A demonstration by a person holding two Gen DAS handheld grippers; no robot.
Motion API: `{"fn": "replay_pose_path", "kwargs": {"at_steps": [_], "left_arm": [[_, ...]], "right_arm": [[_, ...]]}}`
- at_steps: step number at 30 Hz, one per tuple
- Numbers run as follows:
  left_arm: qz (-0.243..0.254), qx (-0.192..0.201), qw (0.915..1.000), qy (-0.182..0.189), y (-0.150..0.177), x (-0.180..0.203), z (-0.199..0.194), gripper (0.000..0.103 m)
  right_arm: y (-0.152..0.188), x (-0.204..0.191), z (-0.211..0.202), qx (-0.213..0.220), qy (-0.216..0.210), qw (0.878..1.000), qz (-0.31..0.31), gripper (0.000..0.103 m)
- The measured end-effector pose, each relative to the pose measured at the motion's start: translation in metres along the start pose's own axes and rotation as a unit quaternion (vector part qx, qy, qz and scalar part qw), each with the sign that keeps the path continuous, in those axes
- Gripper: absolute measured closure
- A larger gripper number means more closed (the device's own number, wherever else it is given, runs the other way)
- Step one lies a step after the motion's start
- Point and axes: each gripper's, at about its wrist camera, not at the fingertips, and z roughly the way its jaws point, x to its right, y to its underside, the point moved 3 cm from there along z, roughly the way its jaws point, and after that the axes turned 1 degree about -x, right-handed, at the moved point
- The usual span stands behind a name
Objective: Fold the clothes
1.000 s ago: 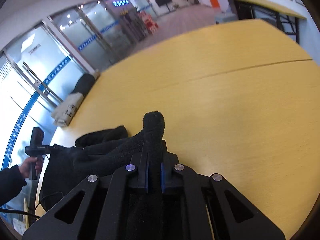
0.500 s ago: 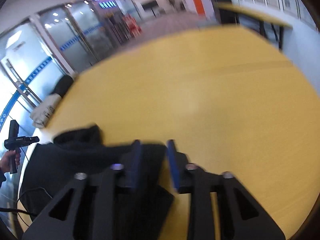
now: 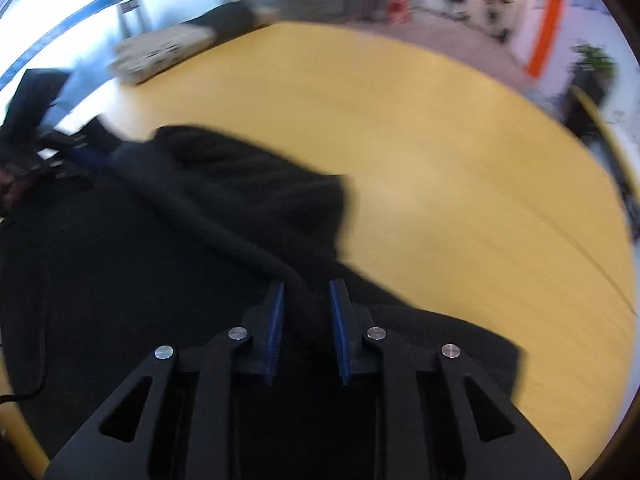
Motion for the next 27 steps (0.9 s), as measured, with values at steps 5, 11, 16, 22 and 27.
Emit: {"fn": "replay_pose_path", "kwargs": {"at_steps": [5,11,16,22,27], "left_arm": [[0.03,-0.001,0.9994,-0.017,-0.003,0.02,-0.003,0.061],[0.033,-0.004,0.9994,-0.014,-0.004,0.022,0.003,0.061],[0.039,0.011,0.999,-0.017,0.003,0.021,-0.001,0.061],[0.052,0.03,0.9979,-0.027,0.008,0.025,0.001,0.06],[0.052,0.033,0.9977,-0.028,0.009,0.029,0.006,0.06]], "right_arm": [[-0.011,0.015,-0.04,0.1,0.033,0.993,0.044,0.097],[-0.03,-0.009,0.027,-0.034,-0.027,0.999,0.023,0.063],[-0.019,0.008,0.04,-0.12,-0.086,0.989,0.003,0.047],[-0.016,0.029,0.041,-0.173,-0.134,0.975,-0.048,0.033],[-0.016,0.016,0.039,-0.217,-0.158,0.955,-0.128,0.068]]}}
